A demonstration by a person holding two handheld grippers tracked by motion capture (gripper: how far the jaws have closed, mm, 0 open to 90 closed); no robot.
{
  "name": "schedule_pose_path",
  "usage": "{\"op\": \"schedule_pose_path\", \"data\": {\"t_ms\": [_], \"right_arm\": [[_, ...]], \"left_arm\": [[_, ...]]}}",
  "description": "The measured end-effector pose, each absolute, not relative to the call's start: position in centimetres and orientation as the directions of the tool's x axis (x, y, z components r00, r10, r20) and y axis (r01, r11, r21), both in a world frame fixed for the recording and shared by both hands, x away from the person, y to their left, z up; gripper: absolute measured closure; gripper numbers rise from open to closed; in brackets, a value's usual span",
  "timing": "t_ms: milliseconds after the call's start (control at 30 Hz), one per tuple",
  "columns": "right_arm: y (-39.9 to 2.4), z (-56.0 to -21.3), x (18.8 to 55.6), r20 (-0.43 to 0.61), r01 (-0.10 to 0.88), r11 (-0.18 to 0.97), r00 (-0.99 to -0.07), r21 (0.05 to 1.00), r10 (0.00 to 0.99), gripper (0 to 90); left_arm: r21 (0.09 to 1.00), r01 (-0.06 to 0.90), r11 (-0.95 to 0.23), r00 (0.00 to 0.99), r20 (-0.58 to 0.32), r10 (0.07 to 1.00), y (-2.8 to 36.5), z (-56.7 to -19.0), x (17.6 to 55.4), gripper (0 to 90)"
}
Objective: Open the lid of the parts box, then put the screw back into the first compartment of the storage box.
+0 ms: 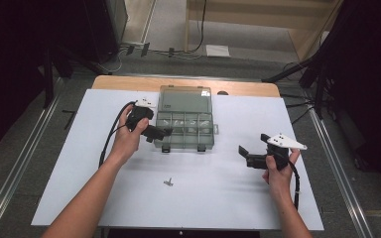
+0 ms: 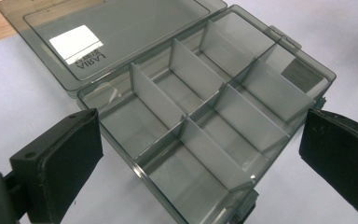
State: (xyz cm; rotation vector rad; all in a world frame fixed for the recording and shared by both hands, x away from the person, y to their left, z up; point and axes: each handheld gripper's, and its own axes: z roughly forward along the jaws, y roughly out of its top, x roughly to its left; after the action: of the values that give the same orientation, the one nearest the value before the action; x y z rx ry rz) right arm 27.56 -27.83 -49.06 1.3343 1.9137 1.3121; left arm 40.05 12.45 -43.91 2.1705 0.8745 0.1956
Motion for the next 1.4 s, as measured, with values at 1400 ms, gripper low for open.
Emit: {"op": "schedule_pose_path", "data": {"t_ms": [1400], "right_arm": [[-32.1, -50.3, 17.0, 0.086, 0.444, 0.108, -0.394, 0.889, 0.915, 0.0]], "left_arm": [[0.595, 0.455, -0.662, 0.860, -0.102, 0.500, 10.4, -44.1, 33.2, 0.0]]}}
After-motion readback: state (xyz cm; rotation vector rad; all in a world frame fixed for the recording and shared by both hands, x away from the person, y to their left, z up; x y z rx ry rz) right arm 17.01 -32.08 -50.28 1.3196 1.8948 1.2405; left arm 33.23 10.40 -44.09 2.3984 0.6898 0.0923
